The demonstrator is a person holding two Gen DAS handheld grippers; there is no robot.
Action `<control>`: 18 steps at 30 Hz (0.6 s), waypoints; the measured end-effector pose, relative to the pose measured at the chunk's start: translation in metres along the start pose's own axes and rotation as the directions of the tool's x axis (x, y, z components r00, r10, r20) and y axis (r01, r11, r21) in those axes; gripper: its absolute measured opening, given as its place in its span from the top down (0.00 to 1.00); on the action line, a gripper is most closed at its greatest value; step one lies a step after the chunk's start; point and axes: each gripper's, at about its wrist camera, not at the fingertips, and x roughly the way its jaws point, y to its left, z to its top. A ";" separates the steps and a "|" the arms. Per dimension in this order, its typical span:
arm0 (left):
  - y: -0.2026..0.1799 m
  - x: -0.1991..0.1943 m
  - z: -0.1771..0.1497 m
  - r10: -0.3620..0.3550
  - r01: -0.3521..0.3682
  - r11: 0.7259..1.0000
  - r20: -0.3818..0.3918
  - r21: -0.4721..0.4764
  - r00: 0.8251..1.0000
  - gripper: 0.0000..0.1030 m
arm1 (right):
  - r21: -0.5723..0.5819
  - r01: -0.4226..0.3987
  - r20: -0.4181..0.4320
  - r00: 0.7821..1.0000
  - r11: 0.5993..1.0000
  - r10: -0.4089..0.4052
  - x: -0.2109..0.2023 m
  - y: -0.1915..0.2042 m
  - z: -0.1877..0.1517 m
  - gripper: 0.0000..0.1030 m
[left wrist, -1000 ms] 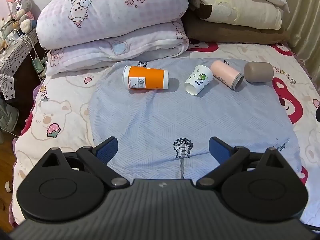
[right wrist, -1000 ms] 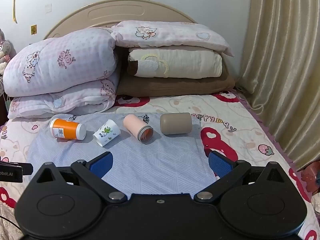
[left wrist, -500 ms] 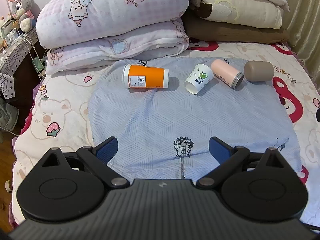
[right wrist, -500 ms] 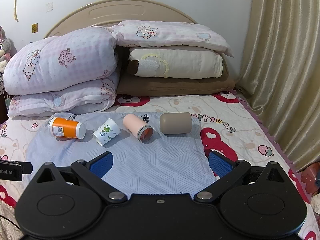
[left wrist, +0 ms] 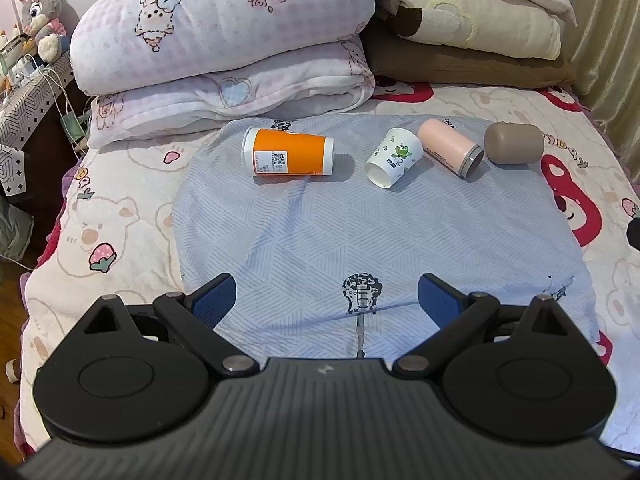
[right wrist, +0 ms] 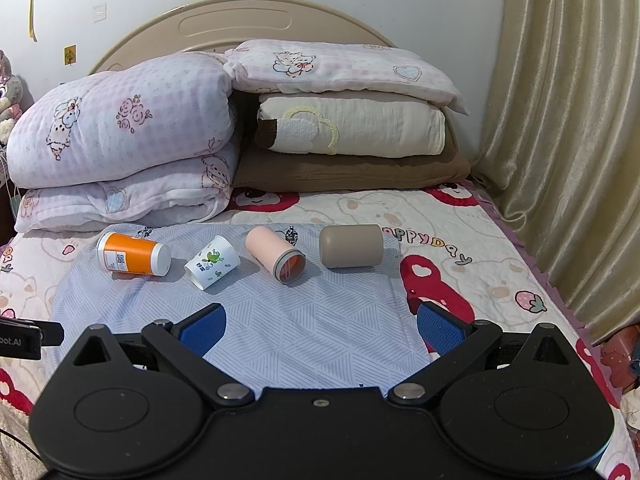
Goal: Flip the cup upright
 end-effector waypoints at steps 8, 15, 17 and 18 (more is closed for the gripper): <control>-0.001 0.000 -0.001 -0.003 0.003 1.000 0.000 0.001 1.000 0.04 | -0.002 0.002 0.000 1.000 1.000 -0.002 0.000 -0.001 0.001 0.00; 0.003 -0.005 -0.002 -0.007 0.007 1.000 0.005 -0.015 1.000 0.04 | -0.006 0.009 0.002 1.000 1.000 -0.009 0.000 -0.003 -0.004 0.00; 0.006 -0.009 -0.002 -0.009 0.010 1.000 0.021 -0.019 1.000 0.04 | -0.008 0.016 0.001 1.000 1.000 -0.016 0.000 -0.005 -0.005 0.00; 0.006 -0.011 -0.002 -0.007 0.007 1.000 0.027 -0.018 1.000 0.04 | -0.009 0.018 0.000 1.000 1.000 -0.018 0.001 -0.005 -0.003 0.00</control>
